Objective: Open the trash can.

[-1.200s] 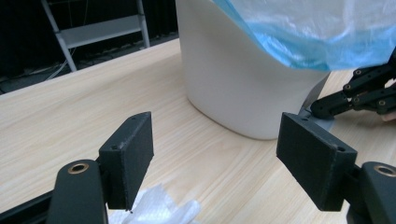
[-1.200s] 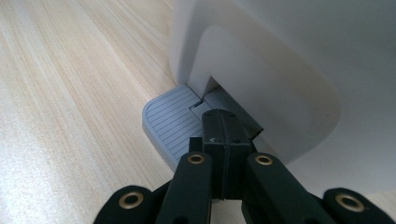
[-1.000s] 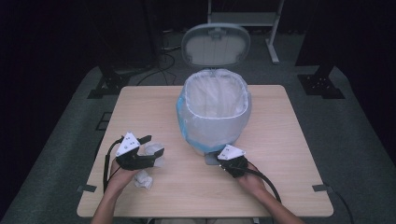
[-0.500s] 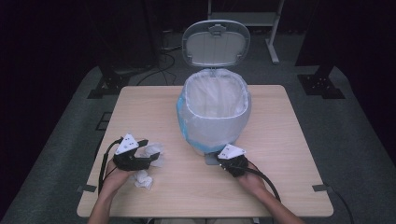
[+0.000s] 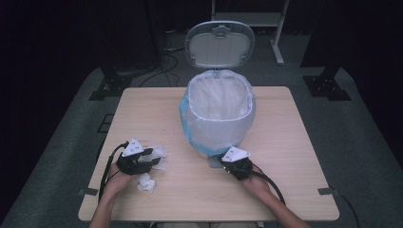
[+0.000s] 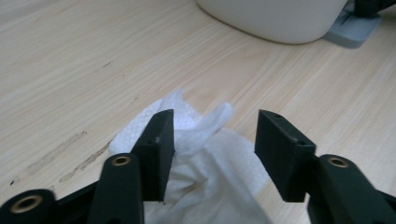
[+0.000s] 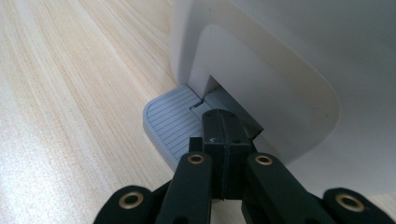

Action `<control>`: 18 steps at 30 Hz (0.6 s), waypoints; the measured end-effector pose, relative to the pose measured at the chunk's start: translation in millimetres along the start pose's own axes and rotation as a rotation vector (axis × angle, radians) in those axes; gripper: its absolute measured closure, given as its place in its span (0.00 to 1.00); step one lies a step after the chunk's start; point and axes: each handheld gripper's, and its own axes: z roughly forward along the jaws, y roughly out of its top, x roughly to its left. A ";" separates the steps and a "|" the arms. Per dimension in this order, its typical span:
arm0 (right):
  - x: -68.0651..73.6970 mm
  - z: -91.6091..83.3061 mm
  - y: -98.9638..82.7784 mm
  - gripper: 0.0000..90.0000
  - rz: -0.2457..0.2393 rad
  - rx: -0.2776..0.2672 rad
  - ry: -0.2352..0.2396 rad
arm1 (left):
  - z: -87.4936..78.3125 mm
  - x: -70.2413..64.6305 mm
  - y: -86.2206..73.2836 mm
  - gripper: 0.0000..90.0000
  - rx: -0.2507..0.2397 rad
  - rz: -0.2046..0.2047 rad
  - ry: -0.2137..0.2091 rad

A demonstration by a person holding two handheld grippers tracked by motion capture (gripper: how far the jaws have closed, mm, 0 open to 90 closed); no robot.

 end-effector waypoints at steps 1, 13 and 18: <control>0.0 0.0 0.0 1.00 -0.001 0.000 0.000 | 0.4 0.1 -0.6 0.59 0.000 0.002 0.000; 0.7 0.2 0.6 1.00 -0.007 0.001 -0.001 | 8.3 -1.4 -6.5 0.92 0.067 0.040 -0.027; 0.7 0.1 0.5 1.00 -0.009 0.001 -0.001 | 7.6 -0.7 -6.5 0.96 0.063 0.033 -0.031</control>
